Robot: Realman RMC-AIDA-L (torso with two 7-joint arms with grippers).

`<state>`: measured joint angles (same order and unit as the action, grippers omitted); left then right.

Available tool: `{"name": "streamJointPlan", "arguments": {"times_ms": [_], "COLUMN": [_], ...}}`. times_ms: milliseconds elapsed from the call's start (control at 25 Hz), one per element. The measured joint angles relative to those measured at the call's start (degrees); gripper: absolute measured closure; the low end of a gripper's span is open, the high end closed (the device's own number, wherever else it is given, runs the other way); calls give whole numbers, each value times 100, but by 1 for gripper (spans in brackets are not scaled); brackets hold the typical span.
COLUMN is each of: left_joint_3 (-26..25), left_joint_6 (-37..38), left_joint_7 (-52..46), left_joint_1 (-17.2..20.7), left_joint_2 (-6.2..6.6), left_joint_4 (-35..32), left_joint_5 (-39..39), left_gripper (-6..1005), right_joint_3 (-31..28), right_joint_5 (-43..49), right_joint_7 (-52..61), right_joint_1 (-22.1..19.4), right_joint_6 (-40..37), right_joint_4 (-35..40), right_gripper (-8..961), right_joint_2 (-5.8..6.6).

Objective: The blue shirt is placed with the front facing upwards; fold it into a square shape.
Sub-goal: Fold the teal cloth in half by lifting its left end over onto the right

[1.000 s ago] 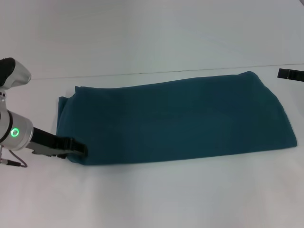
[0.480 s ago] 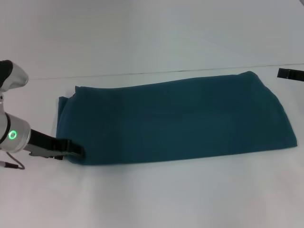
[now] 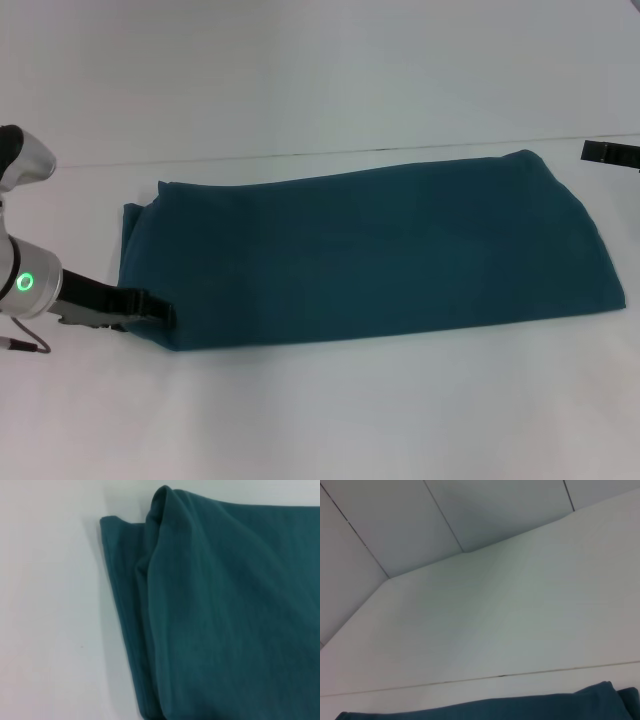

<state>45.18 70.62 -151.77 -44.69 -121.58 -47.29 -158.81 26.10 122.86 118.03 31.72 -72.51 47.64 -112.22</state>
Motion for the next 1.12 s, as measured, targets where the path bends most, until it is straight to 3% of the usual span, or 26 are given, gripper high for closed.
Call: {"name": "streamJointPlan", "arguments": {"times_ms": [680, 1120], "left_joint_3": [-1, 62], "left_joint_6": [8, 2], "left_joint_7": [156, 121], "left_joint_1": [3, 10], "left_joint_2": [-70, -67], "left_joint_4": [-157, -146], "left_joint_5": [28, -13], "left_gripper": [367, 809], "right_joint_3": [0, 0], "right_joint_5": [0, 0], "right_joint_7": [0, 0], "right_joint_1": [11, 11], "right_joint_6": [7, 8], "right_joint_4": [0, 0], "right_gripper": [228, 228], "right_joint_2": [0, -8]}}
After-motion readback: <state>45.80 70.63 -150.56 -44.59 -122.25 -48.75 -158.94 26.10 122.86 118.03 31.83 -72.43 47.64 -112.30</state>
